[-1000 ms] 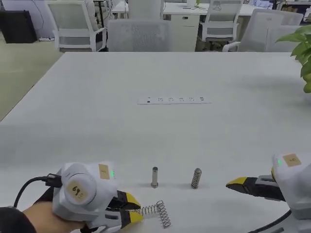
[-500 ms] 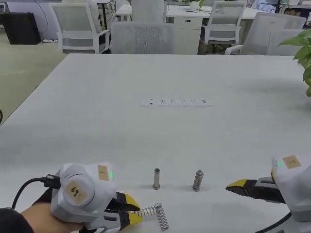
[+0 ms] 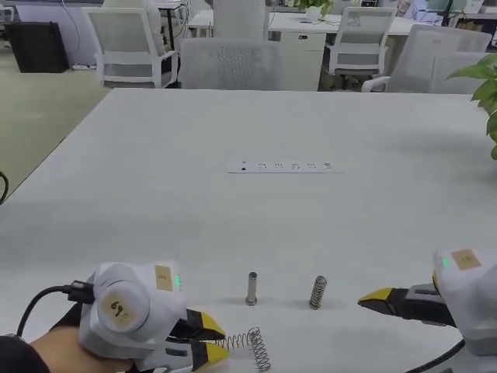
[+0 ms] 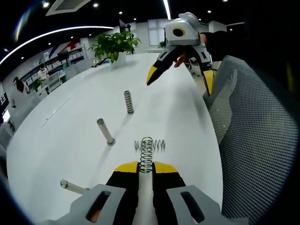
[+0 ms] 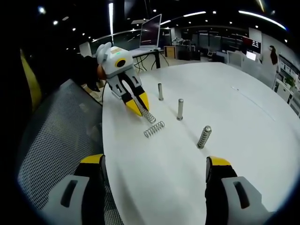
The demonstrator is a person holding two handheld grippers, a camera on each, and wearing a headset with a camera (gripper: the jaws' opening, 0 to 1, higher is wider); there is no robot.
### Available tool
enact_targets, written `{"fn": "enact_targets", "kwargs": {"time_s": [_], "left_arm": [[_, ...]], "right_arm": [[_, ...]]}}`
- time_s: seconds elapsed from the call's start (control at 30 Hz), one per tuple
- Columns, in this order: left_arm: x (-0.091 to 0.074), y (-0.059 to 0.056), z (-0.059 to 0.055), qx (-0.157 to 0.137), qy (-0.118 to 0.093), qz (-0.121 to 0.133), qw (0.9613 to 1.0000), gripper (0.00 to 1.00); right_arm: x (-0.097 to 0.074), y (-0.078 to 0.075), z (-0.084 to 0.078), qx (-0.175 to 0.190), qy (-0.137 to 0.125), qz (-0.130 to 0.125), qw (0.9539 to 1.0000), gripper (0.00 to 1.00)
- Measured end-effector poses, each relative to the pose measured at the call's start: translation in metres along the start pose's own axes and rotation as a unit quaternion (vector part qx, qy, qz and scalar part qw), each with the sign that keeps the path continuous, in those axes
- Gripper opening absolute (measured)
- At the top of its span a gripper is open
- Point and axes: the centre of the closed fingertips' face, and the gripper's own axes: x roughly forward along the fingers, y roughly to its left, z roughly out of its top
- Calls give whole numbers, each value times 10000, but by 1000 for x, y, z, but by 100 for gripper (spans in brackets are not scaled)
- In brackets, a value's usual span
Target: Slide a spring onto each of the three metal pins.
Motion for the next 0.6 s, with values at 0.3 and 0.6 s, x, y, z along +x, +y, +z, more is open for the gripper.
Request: {"fn": "enact_targets", "kwargs": {"time_s": [0.3,0.6], "left_arm": [[-6,-5,8,23,-134,4,9999,2],[-11,-10,16,44,-259,19,9997,2]], "right_arm": [[2,2,7,-119,-22,40,9999,84],[6,5,15,-198,-80,146,9997,79]]}}
